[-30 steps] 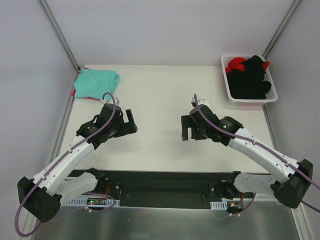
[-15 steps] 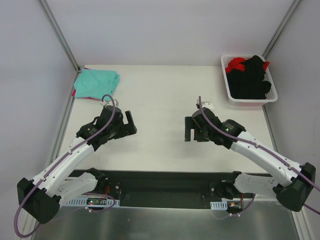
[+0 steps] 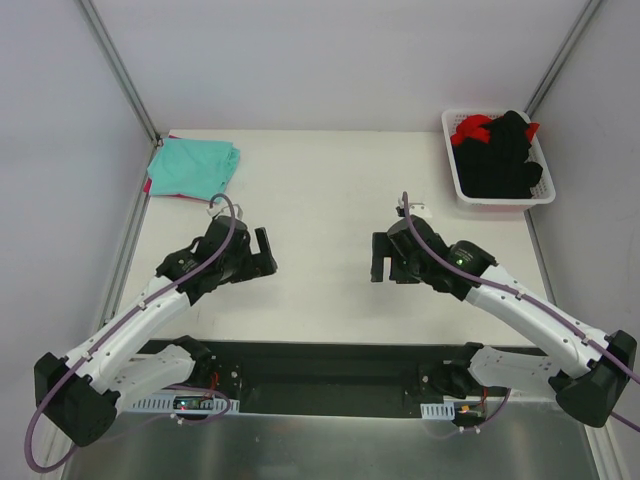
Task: Fold and stack the t-shirts
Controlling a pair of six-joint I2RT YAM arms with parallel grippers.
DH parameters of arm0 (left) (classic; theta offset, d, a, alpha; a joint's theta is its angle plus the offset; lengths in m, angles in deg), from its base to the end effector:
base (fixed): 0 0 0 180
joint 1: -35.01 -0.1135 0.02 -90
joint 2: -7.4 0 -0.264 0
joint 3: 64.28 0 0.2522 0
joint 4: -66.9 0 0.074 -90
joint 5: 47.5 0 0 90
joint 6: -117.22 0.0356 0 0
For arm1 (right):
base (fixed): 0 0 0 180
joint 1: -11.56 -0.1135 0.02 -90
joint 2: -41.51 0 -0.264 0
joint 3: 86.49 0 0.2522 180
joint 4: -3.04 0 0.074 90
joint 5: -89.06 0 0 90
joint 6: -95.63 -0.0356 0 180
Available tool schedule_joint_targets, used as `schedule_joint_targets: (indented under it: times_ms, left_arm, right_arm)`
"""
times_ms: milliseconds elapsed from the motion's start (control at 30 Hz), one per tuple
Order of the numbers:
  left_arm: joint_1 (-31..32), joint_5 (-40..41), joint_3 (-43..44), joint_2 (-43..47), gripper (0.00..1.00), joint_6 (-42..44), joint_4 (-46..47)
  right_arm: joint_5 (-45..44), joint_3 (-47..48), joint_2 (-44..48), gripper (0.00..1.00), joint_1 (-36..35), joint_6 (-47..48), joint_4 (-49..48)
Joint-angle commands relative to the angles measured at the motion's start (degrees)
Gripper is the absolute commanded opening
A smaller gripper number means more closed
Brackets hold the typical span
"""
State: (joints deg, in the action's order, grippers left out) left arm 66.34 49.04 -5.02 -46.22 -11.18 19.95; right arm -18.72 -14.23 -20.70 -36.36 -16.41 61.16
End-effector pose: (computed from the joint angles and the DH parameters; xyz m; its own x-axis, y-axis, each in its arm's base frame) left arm 0.1700 -0.0987 0.2786 -0.7174 -0.2858 -0.6354 -0.0027 0.9131 -0.4077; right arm 0.1537 0.1540 0.3108 -0.6760 -0.2155 -0.7046 -0.3413 0.9391 0.0402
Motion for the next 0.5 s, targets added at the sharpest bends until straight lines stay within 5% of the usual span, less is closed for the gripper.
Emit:
schedule_joint_targets:
  times_ms: [0,467]
  left_arm:
    - [3.3,2.2,-1.3,-1.8,0.99,-1.2,0.6]
    - [17.6,10.5,7.4,-17.4,0.99,-5.9,0.1]
  right_arm:
    - [-1.6,-0.1,0.3,0.96,-0.5,-1.2,0.6]
    - [-2.8,-0.8,-1.1,0.96,-1.6,-1.7,0.9]
